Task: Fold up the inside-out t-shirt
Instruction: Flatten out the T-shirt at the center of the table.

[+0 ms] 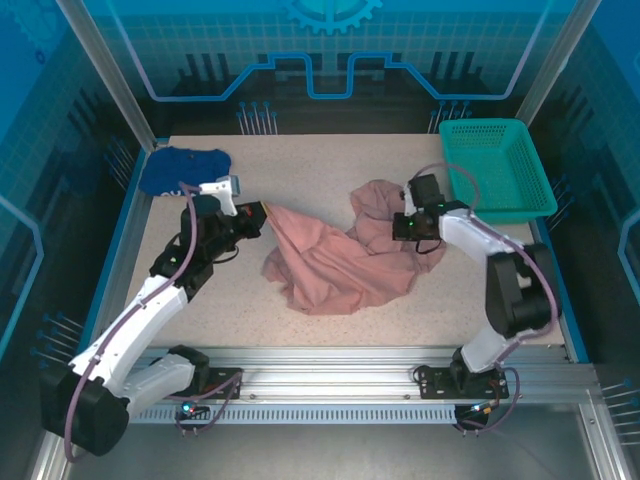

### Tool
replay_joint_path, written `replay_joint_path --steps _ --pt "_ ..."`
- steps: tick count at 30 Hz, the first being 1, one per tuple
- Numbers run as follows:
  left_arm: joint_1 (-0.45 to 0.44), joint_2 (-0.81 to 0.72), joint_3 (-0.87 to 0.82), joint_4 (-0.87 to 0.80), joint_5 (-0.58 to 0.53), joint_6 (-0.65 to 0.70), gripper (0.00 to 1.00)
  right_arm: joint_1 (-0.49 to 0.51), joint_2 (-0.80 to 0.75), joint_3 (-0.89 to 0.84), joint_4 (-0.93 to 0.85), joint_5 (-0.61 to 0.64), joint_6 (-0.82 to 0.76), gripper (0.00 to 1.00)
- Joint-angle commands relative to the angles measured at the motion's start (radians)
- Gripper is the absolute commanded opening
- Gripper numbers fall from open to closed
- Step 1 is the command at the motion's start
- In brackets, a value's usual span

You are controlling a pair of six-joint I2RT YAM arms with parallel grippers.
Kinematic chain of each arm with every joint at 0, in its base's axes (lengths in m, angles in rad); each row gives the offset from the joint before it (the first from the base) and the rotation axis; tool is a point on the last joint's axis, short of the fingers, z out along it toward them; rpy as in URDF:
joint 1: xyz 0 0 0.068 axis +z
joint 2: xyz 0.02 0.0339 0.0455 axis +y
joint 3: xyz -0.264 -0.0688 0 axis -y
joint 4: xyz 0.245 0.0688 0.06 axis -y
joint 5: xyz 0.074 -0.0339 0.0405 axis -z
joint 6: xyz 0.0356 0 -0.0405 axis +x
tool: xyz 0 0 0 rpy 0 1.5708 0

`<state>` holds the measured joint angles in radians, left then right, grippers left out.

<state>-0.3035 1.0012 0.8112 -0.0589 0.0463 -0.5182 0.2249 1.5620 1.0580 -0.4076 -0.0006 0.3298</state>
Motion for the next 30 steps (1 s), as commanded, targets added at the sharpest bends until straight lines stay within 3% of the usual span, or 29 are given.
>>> replay_joint_path --steps 1,7,15,20,25,27,30 --pt "0.032 -0.03 0.077 0.001 -0.037 -0.021 0.0 -0.019 -0.192 -0.009 0.058 0.015 0.013 0.01" --pt "0.096 -0.031 0.163 0.0 -0.044 -0.029 0.0 -0.022 -0.416 0.013 0.044 0.026 0.007 0.0" --pt "0.228 -0.041 0.311 -0.031 -0.039 -0.02 0.0 -0.023 -0.532 0.143 -0.068 0.099 -0.017 0.0" --pt "0.327 -0.056 0.368 -0.08 -0.032 -0.027 0.0 0.042 -0.576 0.032 -0.077 0.056 0.087 0.02" --pt "0.331 -0.061 0.271 -0.104 0.02 -0.038 0.0 0.202 -0.508 -0.132 -0.069 0.014 0.155 0.23" --pt "0.331 -0.064 0.209 -0.094 0.053 -0.051 0.0 0.22 -0.463 -0.157 -0.094 -0.011 0.144 0.34" --pt "0.331 -0.068 0.13 -0.088 0.082 -0.061 0.0 0.198 -0.425 -0.185 -0.133 0.025 0.103 0.43"
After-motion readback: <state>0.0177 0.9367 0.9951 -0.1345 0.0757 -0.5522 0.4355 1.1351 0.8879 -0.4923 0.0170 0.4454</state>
